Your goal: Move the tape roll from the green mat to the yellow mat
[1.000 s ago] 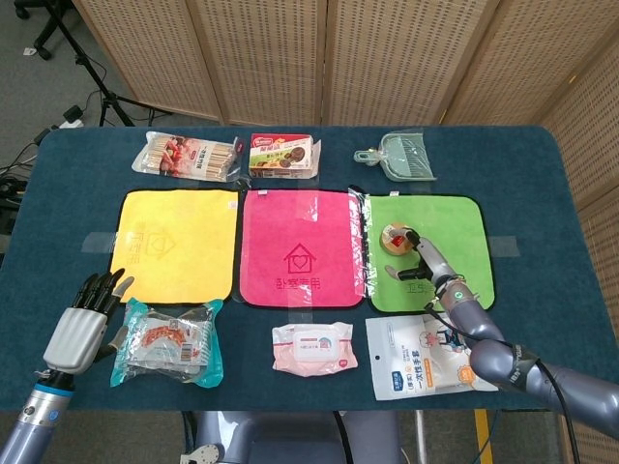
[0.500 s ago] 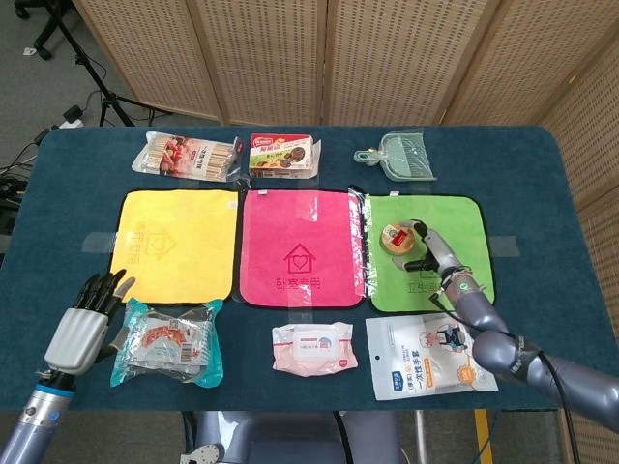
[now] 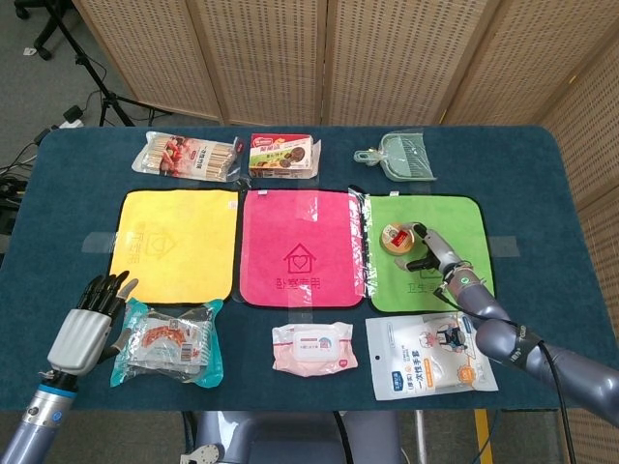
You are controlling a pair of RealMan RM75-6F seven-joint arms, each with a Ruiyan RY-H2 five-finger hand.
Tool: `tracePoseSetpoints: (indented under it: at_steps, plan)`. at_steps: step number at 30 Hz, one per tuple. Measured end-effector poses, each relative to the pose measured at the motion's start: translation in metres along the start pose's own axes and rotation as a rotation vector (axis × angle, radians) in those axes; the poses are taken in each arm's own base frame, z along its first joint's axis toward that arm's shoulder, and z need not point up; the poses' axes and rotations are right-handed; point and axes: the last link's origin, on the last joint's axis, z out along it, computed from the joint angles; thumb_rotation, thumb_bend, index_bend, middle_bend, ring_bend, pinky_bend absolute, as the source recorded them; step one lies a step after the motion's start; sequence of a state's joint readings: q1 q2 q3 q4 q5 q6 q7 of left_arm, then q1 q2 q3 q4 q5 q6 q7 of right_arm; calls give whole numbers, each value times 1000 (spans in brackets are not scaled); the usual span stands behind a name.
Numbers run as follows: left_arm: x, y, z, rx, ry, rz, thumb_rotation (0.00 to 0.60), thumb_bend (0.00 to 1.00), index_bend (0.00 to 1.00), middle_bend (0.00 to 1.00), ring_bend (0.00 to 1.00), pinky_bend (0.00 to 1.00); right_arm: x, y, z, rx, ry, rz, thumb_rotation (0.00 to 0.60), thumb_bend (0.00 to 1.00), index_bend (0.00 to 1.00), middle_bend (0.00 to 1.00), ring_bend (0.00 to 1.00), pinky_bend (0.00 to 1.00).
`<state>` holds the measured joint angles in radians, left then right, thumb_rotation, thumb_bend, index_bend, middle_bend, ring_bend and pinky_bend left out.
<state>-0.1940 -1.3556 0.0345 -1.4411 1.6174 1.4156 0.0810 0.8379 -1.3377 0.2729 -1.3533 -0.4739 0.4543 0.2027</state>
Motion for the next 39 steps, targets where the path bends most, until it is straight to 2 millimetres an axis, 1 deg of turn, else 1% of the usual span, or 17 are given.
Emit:
tracePoseSetpoints:
  at_steps: [9, 15, 21, 32, 39]
  plan:
    - [0, 1, -1, -5, 2, -5, 600, 391, 82, 0, 0, 0, -16, -14, -6, 44, -52, -21, 600, 388, 139, 38, 0, 69]
    - [0, 0, 0, -5, 2, -6, 600, 391, 81, 0, 0, 0, -23, -21, -8, 61, -64, -23, 600, 388, 139, 38, 0, 69]
    - [1, 0, 0, -6, 2, -9, 600, 391, 82, 0, 0, 0, -32, -23, -12, 62, -75, -17, 600, 388, 139, 38, 0, 69]
    - [-1, 1, 0, -10, -4, -11, 600, 392, 82, 0, 0, 0, -45, -22, -20, 54, -96, -6, 600, 388, 139, 38, 0, 69]
    - [0, 2, 0, -15, 0, -11, 600, 392, 82, 0, 0, 0, -63, -28, -22, 65, -129, -17, 600, 387, 139, 38, 0, 69]
